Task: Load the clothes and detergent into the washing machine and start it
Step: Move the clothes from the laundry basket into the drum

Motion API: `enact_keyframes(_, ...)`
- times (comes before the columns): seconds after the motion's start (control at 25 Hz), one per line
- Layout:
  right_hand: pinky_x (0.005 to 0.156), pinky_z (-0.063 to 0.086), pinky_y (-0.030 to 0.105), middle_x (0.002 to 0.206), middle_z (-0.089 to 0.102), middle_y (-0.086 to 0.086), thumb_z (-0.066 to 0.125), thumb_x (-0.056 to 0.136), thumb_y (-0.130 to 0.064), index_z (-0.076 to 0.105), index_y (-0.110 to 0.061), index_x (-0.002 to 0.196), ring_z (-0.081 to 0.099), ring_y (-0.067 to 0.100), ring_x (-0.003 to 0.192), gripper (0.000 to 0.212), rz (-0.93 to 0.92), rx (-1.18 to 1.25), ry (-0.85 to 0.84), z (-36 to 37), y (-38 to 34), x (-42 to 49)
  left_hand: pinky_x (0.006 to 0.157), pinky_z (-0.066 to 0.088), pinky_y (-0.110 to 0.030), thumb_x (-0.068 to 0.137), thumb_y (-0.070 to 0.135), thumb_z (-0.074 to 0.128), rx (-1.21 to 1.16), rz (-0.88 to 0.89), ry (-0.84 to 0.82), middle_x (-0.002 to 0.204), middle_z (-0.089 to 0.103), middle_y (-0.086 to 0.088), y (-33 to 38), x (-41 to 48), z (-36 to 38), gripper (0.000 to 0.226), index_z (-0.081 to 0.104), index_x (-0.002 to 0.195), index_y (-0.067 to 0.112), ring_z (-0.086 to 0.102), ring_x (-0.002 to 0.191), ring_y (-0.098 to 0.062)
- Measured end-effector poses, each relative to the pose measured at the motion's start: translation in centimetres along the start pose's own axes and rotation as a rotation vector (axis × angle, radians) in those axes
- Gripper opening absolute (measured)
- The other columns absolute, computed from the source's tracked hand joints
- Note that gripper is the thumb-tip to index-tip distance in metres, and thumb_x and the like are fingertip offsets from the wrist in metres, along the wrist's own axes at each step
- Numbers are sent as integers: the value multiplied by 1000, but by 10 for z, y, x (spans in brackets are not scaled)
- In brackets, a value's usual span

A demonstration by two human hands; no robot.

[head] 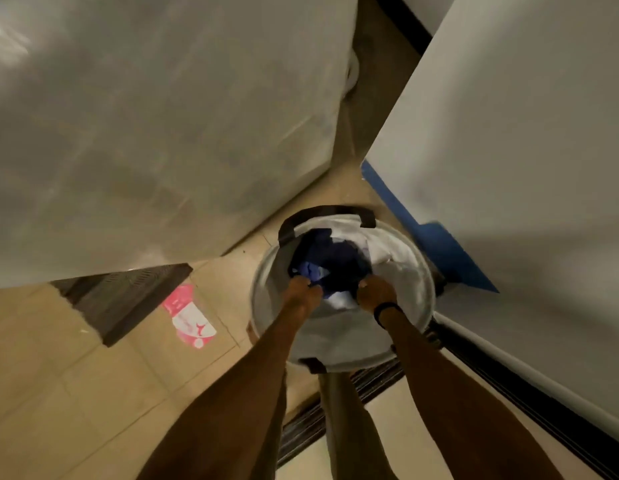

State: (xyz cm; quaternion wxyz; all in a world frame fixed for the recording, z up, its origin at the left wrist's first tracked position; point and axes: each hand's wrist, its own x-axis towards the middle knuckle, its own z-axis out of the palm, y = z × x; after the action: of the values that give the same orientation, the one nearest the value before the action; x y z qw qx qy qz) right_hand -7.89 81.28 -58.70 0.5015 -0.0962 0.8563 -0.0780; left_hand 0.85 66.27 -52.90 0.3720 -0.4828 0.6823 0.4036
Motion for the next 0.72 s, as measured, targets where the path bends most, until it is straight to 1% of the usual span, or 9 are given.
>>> enact_keyframes(0.12,106,38,44,151,36,20,65,85,-22,33,-10,146,38,37,136,70,-32,88,120,58,15,94,93,44,-34,97,21,52,-202,-140,-36,134,56,-18,-20,95,45,40,54,131,-1,54,122,-34)
enact_keyframes(0.2,113,30,48,160,14,16,71,81,-30,5,-18,154,24,37,143,100,-5,35,145,81,16,135,91,44,-33,99,22,51,-362,-202,-28,135,56,-19,-30,131,58,41,52,133,-1,54,123,-35)
enact_keyframes(0.24,113,29,46,159,17,14,70,83,-30,6,-16,154,26,34,142,96,22,21,121,88,12,140,96,45,-35,100,23,51,-401,-223,-23,133,56,-20,-38,139,62,41,53,132,-2,54,122,-35)
enact_keyframes(0.32,103,38,39,143,47,15,62,91,-26,43,-11,138,46,32,128,53,-4,20,38,93,0,130,101,48,-42,99,25,52,-504,-223,-1,130,59,-19,-51,135,61,40,57,128,-2,57,117,-36)
enact_keyframes(0.4,77,44,35,96,67,16,59,91,-24,62,-10,88,62,31,95,15,-50,151,-13,88,-18,89,98,51,-47,95,33,56,-626,-241,28,128,61,-17,-60,111,51,45,59,129,4,60,113,-36)
enact_keyframes(0.48,62,38,31,63,56,4,61,84,-18,53,-15,61,55,21,64,25,-4,413,-105,72,-28,29,96,52,-50,87,54,59,-704,-294,36,127,62,-17,-59,73,34,61,57,130,11,59,114,-39)
enact_keyframes(0.6,48,27,27,49,34,-6,72,62,-15,36,-24,51,26,10,46,39,20,1096,-336,32,-24,-69,94,51,-52,69,78,64,-904,-373,-136,125,60,-3,-49,22,16,81,54,126,21,57,116,-36)
enact_keyframes(0.64,47,21,26,47,28,-6,72,60,-14,34,-27,50,18,10,45,42,-51,1271,-418,19,-18,-96,94,52,-52,64,78,68,-945,-374,-237,127,62,-5,-48,14,15,87,57,126,17,61,113,-36)
enact_keyframes(0.72,47,16,28,47,19,-3,66,61,-8,30,-27,47,11,14,46,43,-201,1407,-522,-7,-13,-143,91,54,-45,80,62,65,-1004,-343,-264,121,65,-15,-38,-19,5,70,58,128,12,65,105,-33)
